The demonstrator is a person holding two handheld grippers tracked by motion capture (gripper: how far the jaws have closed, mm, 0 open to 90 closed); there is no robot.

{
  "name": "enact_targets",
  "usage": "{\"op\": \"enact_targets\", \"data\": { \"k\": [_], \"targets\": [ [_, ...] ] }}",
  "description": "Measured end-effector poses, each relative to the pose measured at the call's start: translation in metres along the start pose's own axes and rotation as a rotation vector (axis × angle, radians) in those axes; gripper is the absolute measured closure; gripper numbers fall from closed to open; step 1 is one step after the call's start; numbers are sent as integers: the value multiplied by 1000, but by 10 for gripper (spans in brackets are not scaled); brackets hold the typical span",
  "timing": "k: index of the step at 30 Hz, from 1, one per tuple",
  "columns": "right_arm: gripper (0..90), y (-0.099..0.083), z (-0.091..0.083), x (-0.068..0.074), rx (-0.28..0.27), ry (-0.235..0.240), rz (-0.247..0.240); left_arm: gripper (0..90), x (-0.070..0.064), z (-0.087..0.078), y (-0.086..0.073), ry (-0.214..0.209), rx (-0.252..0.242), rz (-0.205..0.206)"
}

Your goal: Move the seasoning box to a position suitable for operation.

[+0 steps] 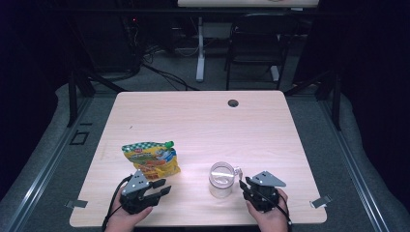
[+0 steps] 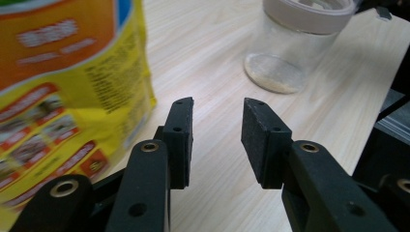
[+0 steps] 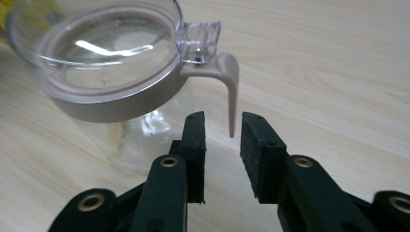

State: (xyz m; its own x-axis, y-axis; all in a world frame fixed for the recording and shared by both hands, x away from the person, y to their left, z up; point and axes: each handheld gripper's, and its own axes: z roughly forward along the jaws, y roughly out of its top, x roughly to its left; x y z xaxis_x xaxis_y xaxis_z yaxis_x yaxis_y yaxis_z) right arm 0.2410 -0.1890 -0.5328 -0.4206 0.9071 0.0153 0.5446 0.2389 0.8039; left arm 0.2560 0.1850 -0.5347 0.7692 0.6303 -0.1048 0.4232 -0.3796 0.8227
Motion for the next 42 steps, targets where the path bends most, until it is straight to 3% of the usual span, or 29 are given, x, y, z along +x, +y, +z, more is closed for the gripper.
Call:
{"op": "enact_targets", "data": {
  "k": [2, 4, 7, 10, 12, 16, 21, 25, 30, 42],
  "targets": [
    [694, 3, -13, -4, -24, -10, 27, 655, -2, 5, 1, 0, 6, -2],
    [716, 9, -17, -9, -51, 1, 49, 656, -4, 10, 4, -20, 8, -31],
    [732, 18, -18, -14, -68, -14, 53, 656, -7, 13, 8, -21, 10, -32],
    [725, 35, -14, -23, -99, 7, 92, 656, -10, 20, 14, -8, 9, -34],
    [723, 47, -7, -26, -90, 25, 104, 662, -10, 25, 18, -13, 4, -48],
    [721, 59, 6, -25, -107, 36, 69, 670, -11, 33, 27, 1, -4, -70],
    [717, 54, 6, -25, -123, 38, 53, 683, -16, 41, 36, 8, -13, -67],
    [725, 52, 2, -28, -117, 53, 82, 691, -21, 47, 41, -2, -15, -65],
    [746, 51, -3, -28, -123, 57, 78, 717, -28, 52, 43, 2, -20, -53],
    [829, 50, -6, -20, -128, 64, 52, 819, -23, 50, 38, -5, 1, -62]
  ]
}}
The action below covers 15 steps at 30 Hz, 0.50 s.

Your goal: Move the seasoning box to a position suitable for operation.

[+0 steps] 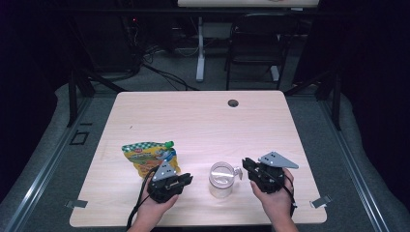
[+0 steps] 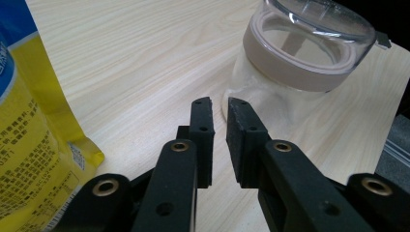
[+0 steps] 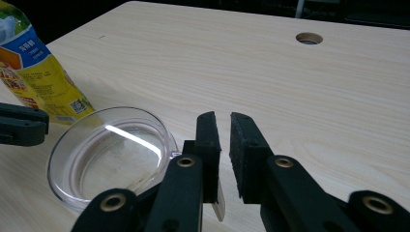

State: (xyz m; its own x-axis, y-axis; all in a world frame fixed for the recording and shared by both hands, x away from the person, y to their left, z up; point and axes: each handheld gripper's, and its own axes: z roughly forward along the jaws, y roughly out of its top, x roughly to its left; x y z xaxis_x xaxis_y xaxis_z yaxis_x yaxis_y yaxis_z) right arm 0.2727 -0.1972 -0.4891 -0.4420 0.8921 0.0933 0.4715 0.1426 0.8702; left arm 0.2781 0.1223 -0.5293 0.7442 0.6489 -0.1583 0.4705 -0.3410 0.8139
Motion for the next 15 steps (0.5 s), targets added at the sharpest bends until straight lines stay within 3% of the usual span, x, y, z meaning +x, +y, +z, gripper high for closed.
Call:
{"op": "enact_targets", "data": {
  "k": [8, 15],
  "targets": [
    [842, -3, 4, 3, 29, 1, -18, 882, -8, 5, 2, -19, 16, 37],
    [842, -7, 8, -1, 52, 6, 4, 900, -17, 9, 11, -39, 7, 53]
  ]
}}
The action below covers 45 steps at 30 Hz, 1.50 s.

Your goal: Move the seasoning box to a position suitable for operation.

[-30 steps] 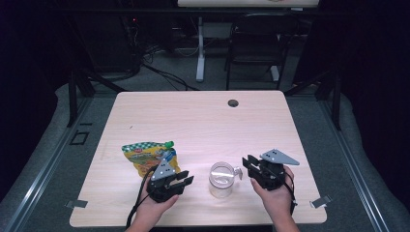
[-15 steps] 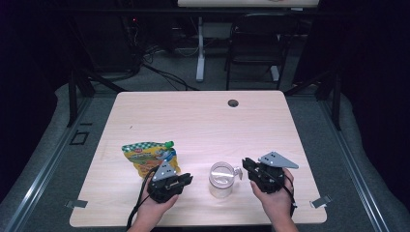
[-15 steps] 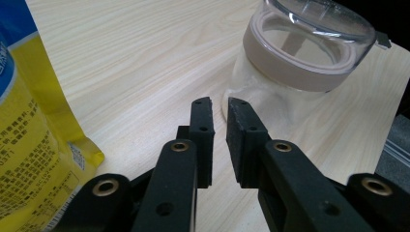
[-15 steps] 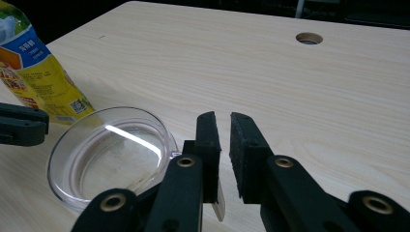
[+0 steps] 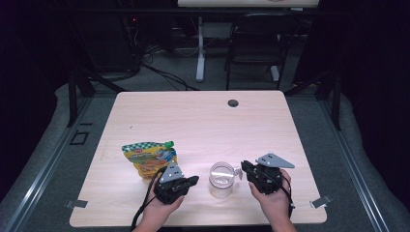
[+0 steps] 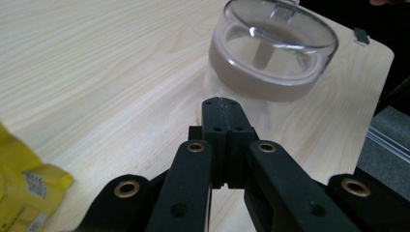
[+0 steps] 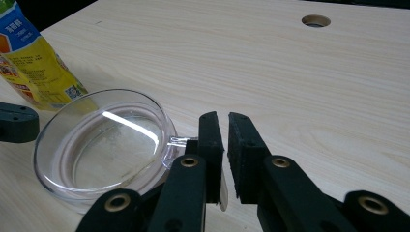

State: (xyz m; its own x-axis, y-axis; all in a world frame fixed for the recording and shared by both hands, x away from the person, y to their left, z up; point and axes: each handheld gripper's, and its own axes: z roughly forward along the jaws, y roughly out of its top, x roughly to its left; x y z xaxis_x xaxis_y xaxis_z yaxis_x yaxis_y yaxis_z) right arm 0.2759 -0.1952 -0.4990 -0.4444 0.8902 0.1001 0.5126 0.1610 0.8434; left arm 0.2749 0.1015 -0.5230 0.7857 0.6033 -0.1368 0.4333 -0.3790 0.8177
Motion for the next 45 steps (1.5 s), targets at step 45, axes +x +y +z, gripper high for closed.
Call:
{"op": "enact_targets", "data": {
  "k": [45],
  "targets": [
    [828, -1, 5, 4, -13, 74, 37, 900, -14, 20, 7, -54, 20, 19]
  ]
}}
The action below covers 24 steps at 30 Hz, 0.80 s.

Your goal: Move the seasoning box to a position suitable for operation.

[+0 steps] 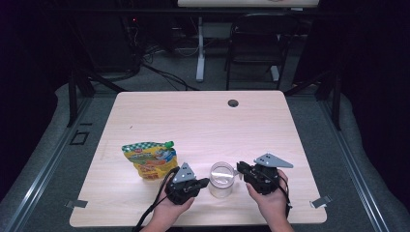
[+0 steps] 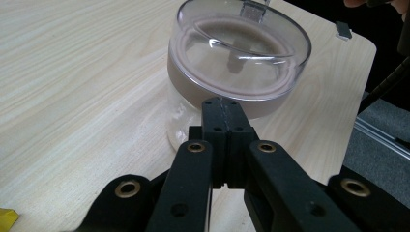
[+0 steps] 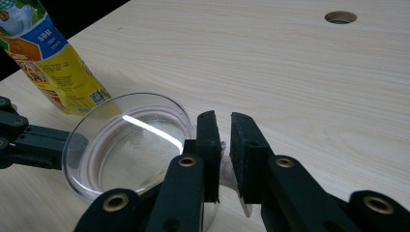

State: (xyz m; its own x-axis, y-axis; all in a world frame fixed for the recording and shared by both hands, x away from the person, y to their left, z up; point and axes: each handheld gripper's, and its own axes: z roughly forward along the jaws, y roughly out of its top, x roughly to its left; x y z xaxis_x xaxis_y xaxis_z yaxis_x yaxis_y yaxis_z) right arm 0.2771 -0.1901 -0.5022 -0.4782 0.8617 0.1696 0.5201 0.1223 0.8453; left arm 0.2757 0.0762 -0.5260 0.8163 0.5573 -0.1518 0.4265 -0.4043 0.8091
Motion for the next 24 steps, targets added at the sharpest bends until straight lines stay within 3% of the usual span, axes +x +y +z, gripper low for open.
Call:
{"op": "enact_targets", "data": {
  "k": [14, 24],
  "targets": [
    [847, -1, 0, 1, -2, -5, -5, 900, -1, 0, 3, -11, -8, -8],
    [796, -1, -2, 3, -9, 12, -17, 900, 0, -2, 6, -8, -20, -14]
  ]
}}
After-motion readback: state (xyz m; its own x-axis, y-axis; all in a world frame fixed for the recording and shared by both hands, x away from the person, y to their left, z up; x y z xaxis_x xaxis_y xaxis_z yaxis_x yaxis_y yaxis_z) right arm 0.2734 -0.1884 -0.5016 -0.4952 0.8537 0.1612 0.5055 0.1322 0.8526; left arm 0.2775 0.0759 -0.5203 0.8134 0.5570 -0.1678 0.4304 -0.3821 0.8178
